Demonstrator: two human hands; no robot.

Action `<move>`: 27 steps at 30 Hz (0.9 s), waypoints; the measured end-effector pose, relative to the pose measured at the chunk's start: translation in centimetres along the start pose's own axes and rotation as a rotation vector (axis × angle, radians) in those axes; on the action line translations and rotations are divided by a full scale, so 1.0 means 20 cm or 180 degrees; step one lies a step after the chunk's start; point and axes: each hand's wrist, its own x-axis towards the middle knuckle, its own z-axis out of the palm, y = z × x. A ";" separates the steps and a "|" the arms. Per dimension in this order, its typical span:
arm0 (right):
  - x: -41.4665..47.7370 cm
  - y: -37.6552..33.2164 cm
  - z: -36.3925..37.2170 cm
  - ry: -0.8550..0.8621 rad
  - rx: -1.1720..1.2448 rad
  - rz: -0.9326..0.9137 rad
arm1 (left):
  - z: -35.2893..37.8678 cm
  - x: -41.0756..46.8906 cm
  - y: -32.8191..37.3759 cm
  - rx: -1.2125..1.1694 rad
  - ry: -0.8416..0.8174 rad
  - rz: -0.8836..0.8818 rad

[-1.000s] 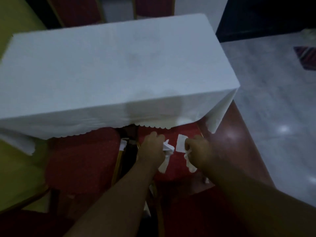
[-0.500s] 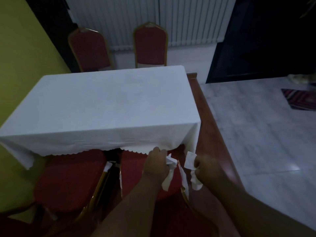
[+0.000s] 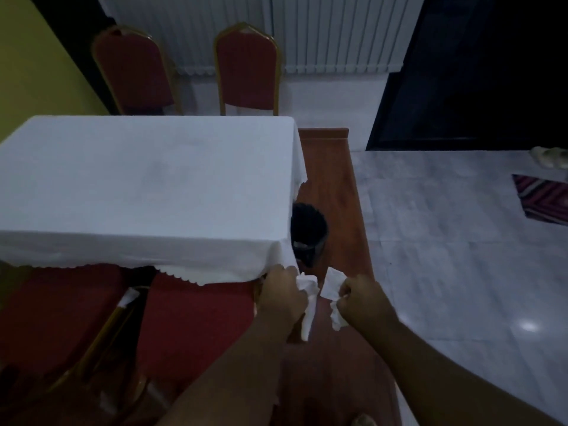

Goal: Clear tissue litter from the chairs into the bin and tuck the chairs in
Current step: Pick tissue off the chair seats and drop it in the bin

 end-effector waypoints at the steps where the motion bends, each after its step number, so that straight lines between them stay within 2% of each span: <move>1: 0.03 0.05 -0.06 0.0006 0.0025 -0.0009 | 0.04 0.03 0.08 -0.0055 -0.0080 -0.0050; 6: 0.27 0.20 -0.21 0.0024 0.0132 -0.0092 | 0.16 0.20 0.32 -0.0209 -0.0027 -0.0657; 9: 0.50 0.26 -0.23 -0.0188 0.0163 -0.0119 | 0.23 0.38 0.39 -0.0515 0.0134 -0.1148; 14: 0.91 0.25 -0.24 -0.0458 0.0099 -0.0168 | 0.37 0.76 0.33 -0.0857 0.0082 -0.1644; 19: 1.40 0.21 -0.24 -0.0414 0.0155 -0.0064 | 0.50 1.26 0.22 -0.1384 -0.0214 -0.2117; 23: 1.77 0.19 -0.18 -0.0646 0.0318 -0.0028 | 0.62 1.56 0.17 -0.1631 -0.0081 -0.2592; 27: 2.16 0.20 -0.01 -0.1053 0.0630 0.0128 | 0.77 1.87 0.06 -0.1901 -0.0205 -0.3110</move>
